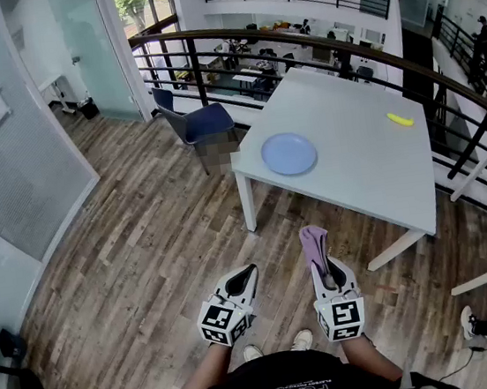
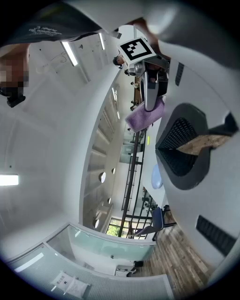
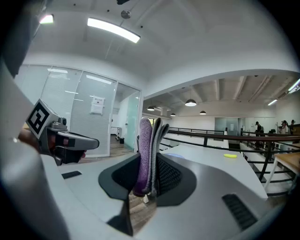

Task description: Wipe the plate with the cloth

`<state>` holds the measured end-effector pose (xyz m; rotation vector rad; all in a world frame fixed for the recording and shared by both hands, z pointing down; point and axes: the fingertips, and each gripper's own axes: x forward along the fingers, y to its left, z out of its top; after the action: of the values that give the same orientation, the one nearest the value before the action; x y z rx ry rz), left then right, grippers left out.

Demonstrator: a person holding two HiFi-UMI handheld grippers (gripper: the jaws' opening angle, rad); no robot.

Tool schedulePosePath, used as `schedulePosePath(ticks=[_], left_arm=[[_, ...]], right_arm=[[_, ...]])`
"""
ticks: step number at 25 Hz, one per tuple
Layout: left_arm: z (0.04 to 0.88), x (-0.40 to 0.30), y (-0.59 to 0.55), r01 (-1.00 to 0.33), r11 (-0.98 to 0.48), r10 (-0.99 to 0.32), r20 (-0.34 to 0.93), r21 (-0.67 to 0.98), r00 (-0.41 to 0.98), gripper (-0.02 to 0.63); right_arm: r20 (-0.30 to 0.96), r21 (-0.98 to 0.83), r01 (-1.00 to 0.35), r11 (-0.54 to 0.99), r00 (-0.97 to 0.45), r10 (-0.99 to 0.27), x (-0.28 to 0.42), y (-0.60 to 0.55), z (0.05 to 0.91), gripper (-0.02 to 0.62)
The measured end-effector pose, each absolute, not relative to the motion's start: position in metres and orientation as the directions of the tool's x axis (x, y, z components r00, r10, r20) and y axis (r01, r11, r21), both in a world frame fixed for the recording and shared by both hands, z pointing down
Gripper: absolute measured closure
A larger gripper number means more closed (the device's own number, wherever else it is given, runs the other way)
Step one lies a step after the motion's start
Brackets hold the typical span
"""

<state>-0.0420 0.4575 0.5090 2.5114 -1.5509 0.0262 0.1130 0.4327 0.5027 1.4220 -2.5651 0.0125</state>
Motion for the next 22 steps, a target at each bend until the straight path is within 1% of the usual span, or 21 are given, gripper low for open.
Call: schedulePosePath(ticks=[14, 18, 22], left_arm=[[0.511, -0.024, 0.441, -0.88, -0.438, -0.875, 0.137, 0.182, 0.464, 0.594], [0.511, -0.015, 0.43, -0.883, -0.428, -0.878, 0.144, 0.192, 0.456, 0.594], [0.514, 0.004, 0.427, -0.888, -0.432, -0.875, 0.165, 0.158, 0.455, 0.594]], right_arm=[[0.164, 0.073, -0.839, 0.539, -0.523, -0.836, 0.126, 0.415, 0.503, 0.497], [0.187, 0.032, -0.83, 0.557, -0.543, -0.819, 0.134, 0.402, 0.508, 0.495], [0.178, 0.019, -0.823, 0.568, -0.556, -0.812, 0.149, 0.397, 0.507, 0.495]])
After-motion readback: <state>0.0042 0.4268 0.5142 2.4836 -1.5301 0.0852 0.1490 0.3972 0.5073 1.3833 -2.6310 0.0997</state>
